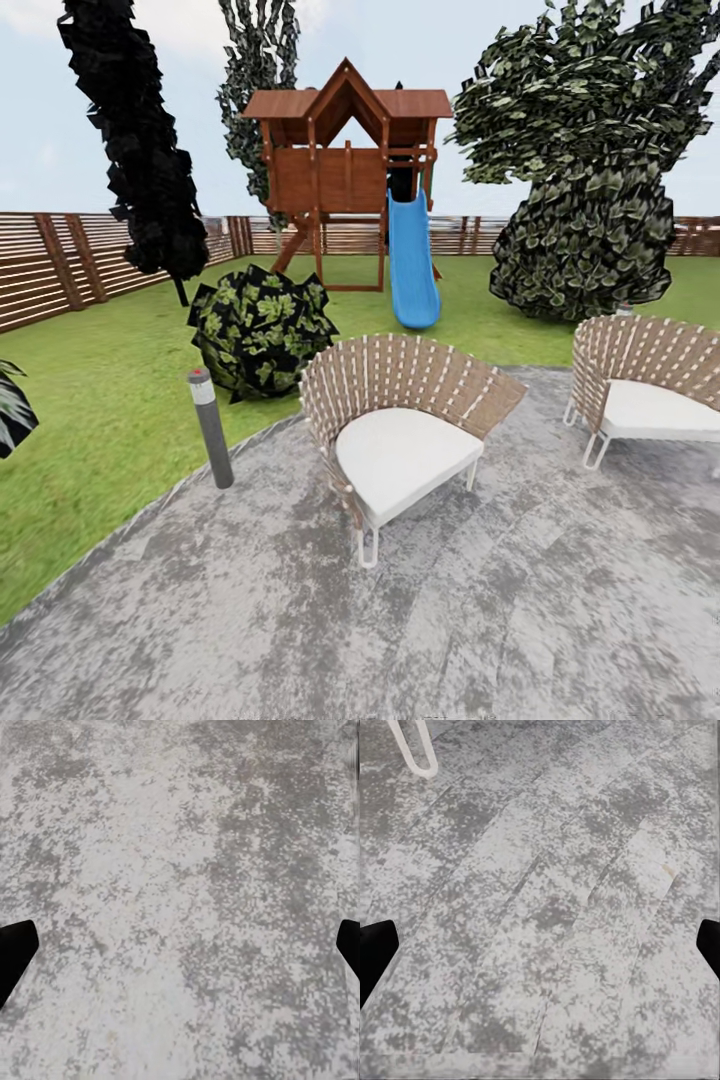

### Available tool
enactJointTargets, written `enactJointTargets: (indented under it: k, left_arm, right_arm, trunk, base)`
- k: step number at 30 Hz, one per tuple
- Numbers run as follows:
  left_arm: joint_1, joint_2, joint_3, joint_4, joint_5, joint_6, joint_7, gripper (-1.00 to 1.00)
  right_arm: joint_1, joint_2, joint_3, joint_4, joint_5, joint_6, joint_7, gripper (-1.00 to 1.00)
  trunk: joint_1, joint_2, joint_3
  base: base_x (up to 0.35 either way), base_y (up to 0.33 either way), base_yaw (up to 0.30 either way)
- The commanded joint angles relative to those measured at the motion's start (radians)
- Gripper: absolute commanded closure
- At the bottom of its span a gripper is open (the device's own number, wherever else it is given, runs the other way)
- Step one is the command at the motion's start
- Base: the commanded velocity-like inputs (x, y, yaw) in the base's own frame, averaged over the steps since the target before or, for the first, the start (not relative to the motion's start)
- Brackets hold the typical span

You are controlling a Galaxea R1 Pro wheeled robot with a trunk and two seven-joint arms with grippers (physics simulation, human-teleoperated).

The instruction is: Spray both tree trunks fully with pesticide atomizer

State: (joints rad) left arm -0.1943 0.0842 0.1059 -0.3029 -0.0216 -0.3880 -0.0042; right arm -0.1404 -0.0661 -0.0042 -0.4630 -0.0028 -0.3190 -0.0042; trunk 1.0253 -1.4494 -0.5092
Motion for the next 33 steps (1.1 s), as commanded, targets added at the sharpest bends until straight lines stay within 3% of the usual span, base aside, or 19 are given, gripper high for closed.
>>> enactJointTargets:
  k: [1, 13, 18, 24, 33]
  left_arm:
    - [0.000, 0.000, 0.003, 0.001, -0.003, -0.011, 0.000, -1.00]
    - [-0.001, -0.001, 0.000, -0.001, -0.008, -0.035, 0.000, -1.00]
    - [-0.001, -0.001, 0.001, -0.003, -0.050, -0.033, 0.001, -1.00]
    - [-0.001, -0.001, 0.003, -0.001, -0.061, -0.030, 0.001, -1.00]
    - [-0.002, -0.001, 0.003, 0.001, -0.060, -0.028, 0.001, -1.00]
  right_arm:
    - [-0.001, 0.000, 0.000, 0.001, 0.000, -0.003, 0.000, -1.00]
    - [-0.001, 0.000, 0.000, 0.000, 0.000, -0.005, 0.000, -1.00]
    - [-0.001, 0.000, 0.000, 0.000, 0.000, -0.004, 0.000, -1.00]
    - [-0.001, 0.000, 0.000, 0.000, 0.000, -0.004, 0.000, -1.00]
    - [-0.001, 0.000, 0.000, 0.000, 0.000, -0.004, 0.000, -1.00]
  trunk:
    - [0.000, -0.001, -0.002]
    - [0.000, -0.001, -0.017]
    - [0.000, -0.001, -0.023]
    - [0.000, -0.001, -0.030]
    - [0.034, -0.064, -0.070]
  base:
    - [-0.111, 0.291, -0.209]
    - [-0.042, 0.118, -0.209]
    - [-0.001, 0.004, -0.209]
    - [0.000, 0.001, -0.209]
    - [0.000, 0.000, -0.209]
